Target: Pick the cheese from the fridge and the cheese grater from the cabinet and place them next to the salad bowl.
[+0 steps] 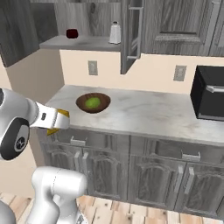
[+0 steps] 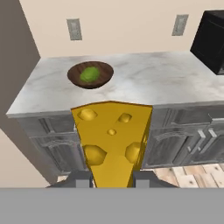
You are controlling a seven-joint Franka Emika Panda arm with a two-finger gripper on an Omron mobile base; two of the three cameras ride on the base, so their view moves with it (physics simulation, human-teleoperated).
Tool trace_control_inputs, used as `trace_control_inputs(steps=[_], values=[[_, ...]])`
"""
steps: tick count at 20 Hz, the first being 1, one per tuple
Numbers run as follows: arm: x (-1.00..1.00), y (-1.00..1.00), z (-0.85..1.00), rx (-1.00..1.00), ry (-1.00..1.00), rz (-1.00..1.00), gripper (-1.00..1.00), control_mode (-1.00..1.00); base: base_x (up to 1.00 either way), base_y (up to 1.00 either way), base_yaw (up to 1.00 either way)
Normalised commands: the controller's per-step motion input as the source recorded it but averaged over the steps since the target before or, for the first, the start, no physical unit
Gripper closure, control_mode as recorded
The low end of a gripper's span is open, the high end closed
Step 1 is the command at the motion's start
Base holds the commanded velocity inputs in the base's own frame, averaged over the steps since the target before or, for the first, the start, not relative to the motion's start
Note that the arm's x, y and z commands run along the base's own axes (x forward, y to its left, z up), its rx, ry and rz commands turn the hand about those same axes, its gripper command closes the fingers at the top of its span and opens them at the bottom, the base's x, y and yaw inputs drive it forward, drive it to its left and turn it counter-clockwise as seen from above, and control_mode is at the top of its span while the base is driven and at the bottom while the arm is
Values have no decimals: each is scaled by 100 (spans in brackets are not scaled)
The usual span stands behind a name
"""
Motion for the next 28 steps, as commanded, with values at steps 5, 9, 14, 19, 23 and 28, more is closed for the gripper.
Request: trace_control_inputs(steps=[5,9,14,19,23,28], values=[[0,0,0,0,0,0,100,100,62,48,-13],[0,0,0,0,0,0,100,100,59,27,-10],[0,0,0,0,0,0,100,100,33,0,-2],[0,0,0,0,0,0,100,100,30,0,0],[0,0,0,0,0,0,100,100,26,0,0],[0,0,0,0,0,0,100,100,56,0,0]])
